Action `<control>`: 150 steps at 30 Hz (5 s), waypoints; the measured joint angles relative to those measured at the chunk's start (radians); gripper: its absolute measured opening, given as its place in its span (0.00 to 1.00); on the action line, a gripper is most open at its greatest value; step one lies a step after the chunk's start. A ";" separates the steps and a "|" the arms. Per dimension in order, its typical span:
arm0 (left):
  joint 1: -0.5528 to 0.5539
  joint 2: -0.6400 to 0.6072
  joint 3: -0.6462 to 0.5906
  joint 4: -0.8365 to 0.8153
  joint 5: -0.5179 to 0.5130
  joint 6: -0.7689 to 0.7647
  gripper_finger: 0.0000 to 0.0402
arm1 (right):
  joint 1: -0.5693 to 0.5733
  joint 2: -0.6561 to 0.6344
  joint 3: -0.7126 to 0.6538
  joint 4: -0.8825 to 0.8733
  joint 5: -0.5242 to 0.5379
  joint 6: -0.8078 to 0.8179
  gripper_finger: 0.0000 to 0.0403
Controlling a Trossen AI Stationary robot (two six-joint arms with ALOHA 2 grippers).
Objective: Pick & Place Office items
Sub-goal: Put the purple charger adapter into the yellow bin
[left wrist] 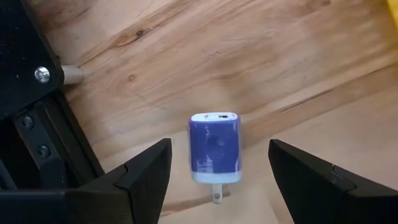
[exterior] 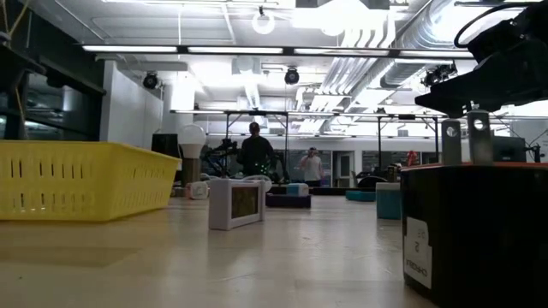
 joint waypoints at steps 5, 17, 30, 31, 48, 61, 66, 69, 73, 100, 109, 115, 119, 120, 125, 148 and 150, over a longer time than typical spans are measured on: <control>0.000 0.021 0.000 0.001 0.000 -0.007 0.64 | 0.000 0.000 0.000 0.000 0.000 0.000 0.62; 0.000 0.032 -0.002 0.014 0.005 -0.037 0.61 | 0.000 0.000 0.000 0.000 0.000 0.000 0.62; 0.000 0.032 -0.002 0.013 0.005 -0.038 0.53 | 0.000 0.000 0.000 0.000 0.000 0.000 0.62; 0.000 0.032 -0.002 0.013 0.005 -0.037 0.52 | 0.000 0.000 0.000 0.000 0.000 0.000 0.62; 0.000 0.032 -0.002 0.012 0.024 -0.037 0.51 | 0.000 0.000 0.000 0.000 0.000 0.000 0.62; 0.000 0.032 -0.002 0.012 0.023 -0.037 0.51 | 0.000 0.000 0.000 0.000 0.000 0.000 0.62; 0.000 0.032 -0.002 0.012 0.023 -0.037 0.49 | 0.000 0.000 0.000 0.000 0.000 0.000 0.62; 0.000 0.032 -0.002 0.012 0.023 -0.037 0.44 | 0.000 0.000 0.000 0.000 0.000 0.000 0.62; 0.000 0.032 -0.002 0.012 0.023 -0.037 0.37 | 0.000 0.000 0.000 0.000 0.000 0.000 0.62; -0.004 -0.028 -0.002 -0.009 -0.003 -0.036 0.31 | 0.000 0.000 0.000 0.000 0.000 0.000 0.62; -0.009 -0.164 -0.002 -0.065 -0.103 0.021 0.31 | 0.000 0.000 0.000 0.000 0.000 0.000 0.62; -0.035 -0.249 -0.002 -0.091 -0.200 0.056 0.31 | 0.000 0.000 0.000 0.000 0.000 0.000 0.62; -0.029 -0.290 -0.002 -0.097 -0.254 0.104 0.31 | 0.000 0.000 0.000 0.000 0.000 0.000 0.62; -0.020 -0.298 -0.002 -0.097 -0.263 0.124 0.31 | 0.000 0.000 0.000 0.000 0.000 0.000 0.62; 0.083 -0.342 0.000 -0.086 -0.268 0.293 0.31 | 0.000 0.000 0.000 0.000 0.000 0.000 0.62; 0.621 -0.298 0.036 0.230 0.029 1.202 0.31 | 0.000 0.000 0.000 0.000 0.000 0.000 0.62; 0.634 -0.259 0.057 0.228 0.042 1.246 0.31 | 0.000 0.000 0.000 0.000 0.000 0.000 0.62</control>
